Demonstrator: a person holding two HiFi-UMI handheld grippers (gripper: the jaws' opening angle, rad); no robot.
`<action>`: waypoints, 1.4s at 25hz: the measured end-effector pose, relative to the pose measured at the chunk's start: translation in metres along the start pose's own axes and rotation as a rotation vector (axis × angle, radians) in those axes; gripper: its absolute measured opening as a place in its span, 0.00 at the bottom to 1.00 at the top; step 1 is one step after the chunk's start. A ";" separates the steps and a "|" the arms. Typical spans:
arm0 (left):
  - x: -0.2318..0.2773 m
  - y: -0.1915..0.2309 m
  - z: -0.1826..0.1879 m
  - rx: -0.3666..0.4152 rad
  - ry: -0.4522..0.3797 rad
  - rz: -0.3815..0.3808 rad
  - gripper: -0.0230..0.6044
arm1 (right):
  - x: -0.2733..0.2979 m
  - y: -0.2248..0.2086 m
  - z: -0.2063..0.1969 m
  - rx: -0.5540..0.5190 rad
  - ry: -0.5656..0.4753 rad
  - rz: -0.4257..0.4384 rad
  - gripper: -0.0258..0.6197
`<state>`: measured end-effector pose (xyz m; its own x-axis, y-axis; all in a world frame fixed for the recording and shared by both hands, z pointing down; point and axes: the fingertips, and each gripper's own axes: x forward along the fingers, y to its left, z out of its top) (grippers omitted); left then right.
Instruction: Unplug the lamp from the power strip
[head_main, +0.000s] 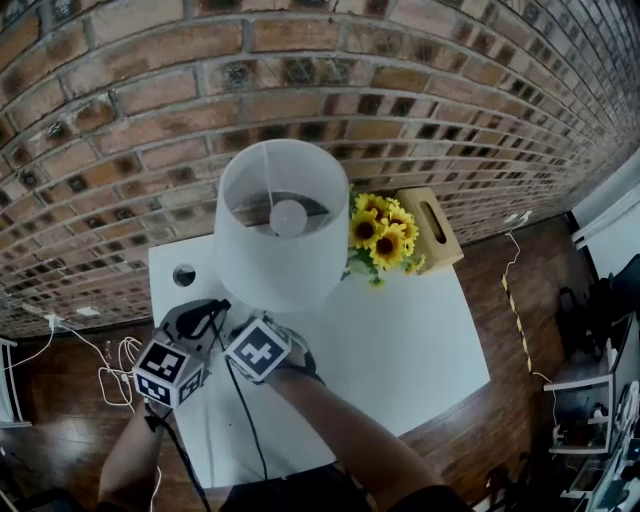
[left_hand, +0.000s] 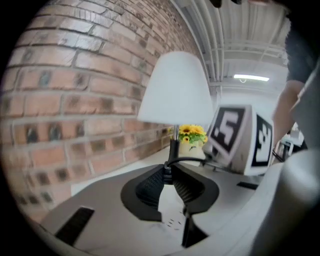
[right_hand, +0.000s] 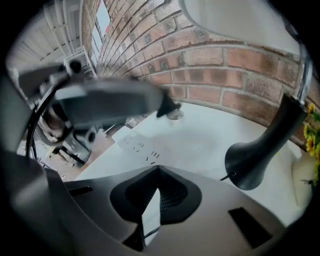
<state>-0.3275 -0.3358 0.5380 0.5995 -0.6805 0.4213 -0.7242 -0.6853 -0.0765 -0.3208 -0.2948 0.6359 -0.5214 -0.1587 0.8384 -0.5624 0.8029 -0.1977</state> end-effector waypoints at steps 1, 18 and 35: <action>0.003 0.001 0.023 0.102 -0.013 0.001 0.16 | -0.001 -0.001 -0.001 0.004 0.000 -0.004 0.04; -0.031 0.029 0.042 0.127 0.010 0.105 0.17 | 0.004 0.003 -0.001 0.029 -0.035 0.019 0.04; -0.079 0.038 0.080 0.023 -0.052 0.173 0.17 | -0.072 0.026 0.036 -0.109 -0.226 -0.014 0.04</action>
<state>-0.3749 -0.3292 0.4298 0.4840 -0.8007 0.3529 -0.8104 -0.5623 -0.1643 -0.3209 -0.2836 0.5519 -0.6513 -0.2846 0.7034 -0.5043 0.8550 -0.1210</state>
